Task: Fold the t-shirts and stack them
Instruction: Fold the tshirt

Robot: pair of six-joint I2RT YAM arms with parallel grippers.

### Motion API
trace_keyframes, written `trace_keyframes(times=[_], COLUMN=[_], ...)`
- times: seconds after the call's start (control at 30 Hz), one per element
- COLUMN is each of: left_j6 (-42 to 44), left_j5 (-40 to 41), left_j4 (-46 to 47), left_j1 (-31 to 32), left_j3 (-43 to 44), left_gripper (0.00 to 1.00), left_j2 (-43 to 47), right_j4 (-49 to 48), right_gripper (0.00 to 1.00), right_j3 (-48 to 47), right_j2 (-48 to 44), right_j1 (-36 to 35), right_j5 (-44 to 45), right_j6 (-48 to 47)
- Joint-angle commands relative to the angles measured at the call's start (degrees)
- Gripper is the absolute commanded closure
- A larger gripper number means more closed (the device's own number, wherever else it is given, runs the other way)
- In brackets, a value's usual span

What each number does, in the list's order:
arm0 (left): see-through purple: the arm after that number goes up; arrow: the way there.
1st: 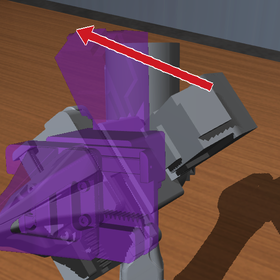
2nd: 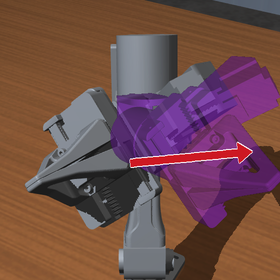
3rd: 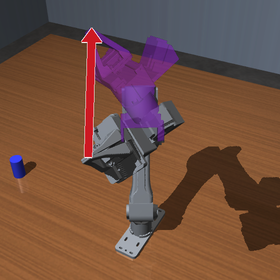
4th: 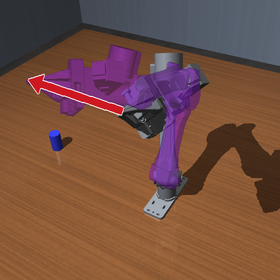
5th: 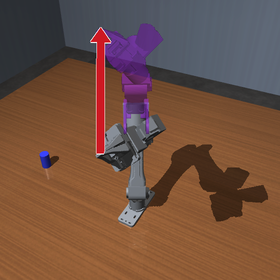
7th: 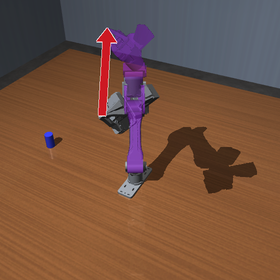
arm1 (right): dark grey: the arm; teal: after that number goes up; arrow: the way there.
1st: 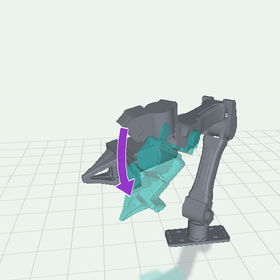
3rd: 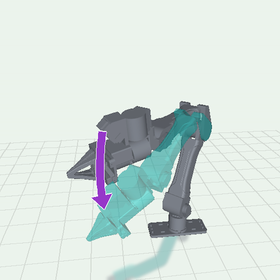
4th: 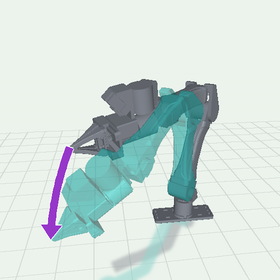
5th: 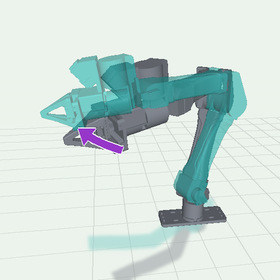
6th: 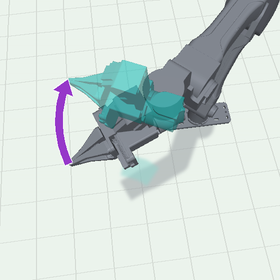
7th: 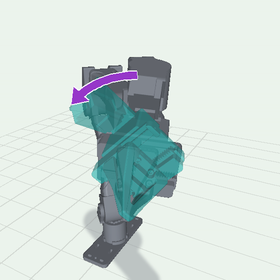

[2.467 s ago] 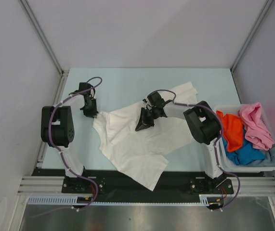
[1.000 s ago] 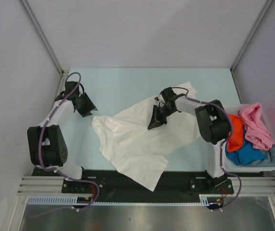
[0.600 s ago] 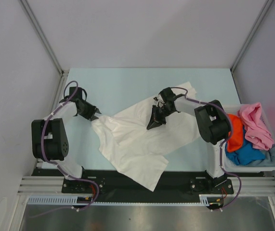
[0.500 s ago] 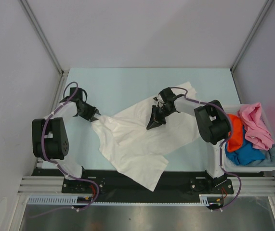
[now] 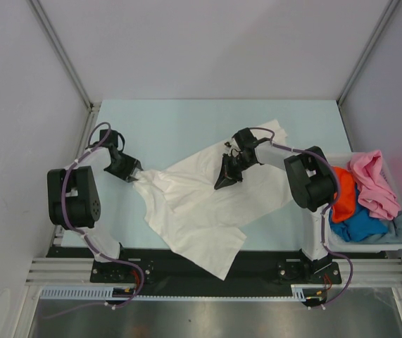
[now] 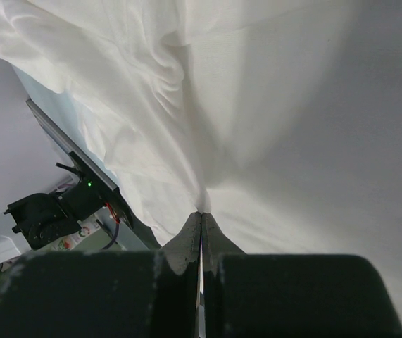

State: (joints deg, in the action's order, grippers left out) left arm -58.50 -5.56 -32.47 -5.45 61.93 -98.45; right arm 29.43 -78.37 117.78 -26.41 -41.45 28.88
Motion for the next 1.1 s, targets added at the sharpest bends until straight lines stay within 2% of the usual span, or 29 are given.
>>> trace_keyframes(times=[0.0,0.07,0.17,0.2,0.27,0.3,0.4,0.73,0.83,0.87,0.9,0.97,1.0,1.03,1.07], left_j6=[-0.83,-0.48,-0.04,0.40,1.10,1.89,3.21,4.53,6.11,6.20,6.29,6.38,6.55,6.64,6.73], left_j5=[0.38,0.46,0.03,-0.67,-1.38,-2.51,-3.05,-0.50,-2.08,-2.87,-2.96,-3.05,-3.22,-3.31,-3.40], left_j4=[0.65,0.74,1.53,1.88,2.06,2.93,3.12,5.66,6.45,6.45,6.45,6.28,6.36,6.63,6.63], left_j1=[-1.58,-2.28,-3.24,-3.42,-3.69,-3.86,-3.95,-7.90,-7.91,-7.65,-7.64,-7.03,-6.77,-6.42,-5.37], left_j3=[2.67,3.37,3.55,3.63,3.81,3.72,3.37,-6.64,-7.00,-7.00,-6.91,-6.39,-6.21,-5.95,-5.25], left_gripper=[0.51,0.51,0.56,0.63,0.70,0.79,0.99,1.00,0.99,0.95,0.80,0.63,0.48,0.44,0.39], left_j2=[-1.30,-1.91,-2.97,-3.23,-4.20,-4.29,-4.20,6.24,7.66,8.01,8.36,9.68,10.03,10.38,10.56], right_j4=[-0.78,-0.78,-0.78,-0.69,-0.60,-0.60,-0.43,0.54,0.36,0.28,0.36,0.45,0.28,0.19,0.01], right_gripper=[1.00,1.00,1.00,1.00,1.00,1.00,1.00,1.00,1.00,1.00,0.99,0.94,0.92,0.89,0.81], right_j3=[-0.21,-0.21,-0.12,-0.12,0.06,0.14,0.15,0.41,0.32,0.23,0.23,-0.03,-0.03,0.06,0.06], right_j2=[-2.38,-2.38,-2.20,-2.20,-2.20,-2.29,-2.11,-1.06,-0.62,-0.44,-0.44,-0.70,-1.31,-1.67,-1.93], right_j1=[-0.30,-0.30,-0.39,-0.48,-0.48,-0.48,-0.48,-0.30,-0.48,-0.57,-0.57,-0.31,-0.13,0.05,0.48], right_j5=[-0.91,-0.91,-0.91,-0.91,-1.00,-1.00,-1.00,-0.74,-0.91,-0.91,-0.82,-0.82,-0.56,-0.47,-0.30], right_j6=[0.56,0.47,0.56,0.47,0.38,0.38,0.21,-1.29,-1.29,-1.29,-1.29,-1.20,-1.02,-0.67,-0.41])
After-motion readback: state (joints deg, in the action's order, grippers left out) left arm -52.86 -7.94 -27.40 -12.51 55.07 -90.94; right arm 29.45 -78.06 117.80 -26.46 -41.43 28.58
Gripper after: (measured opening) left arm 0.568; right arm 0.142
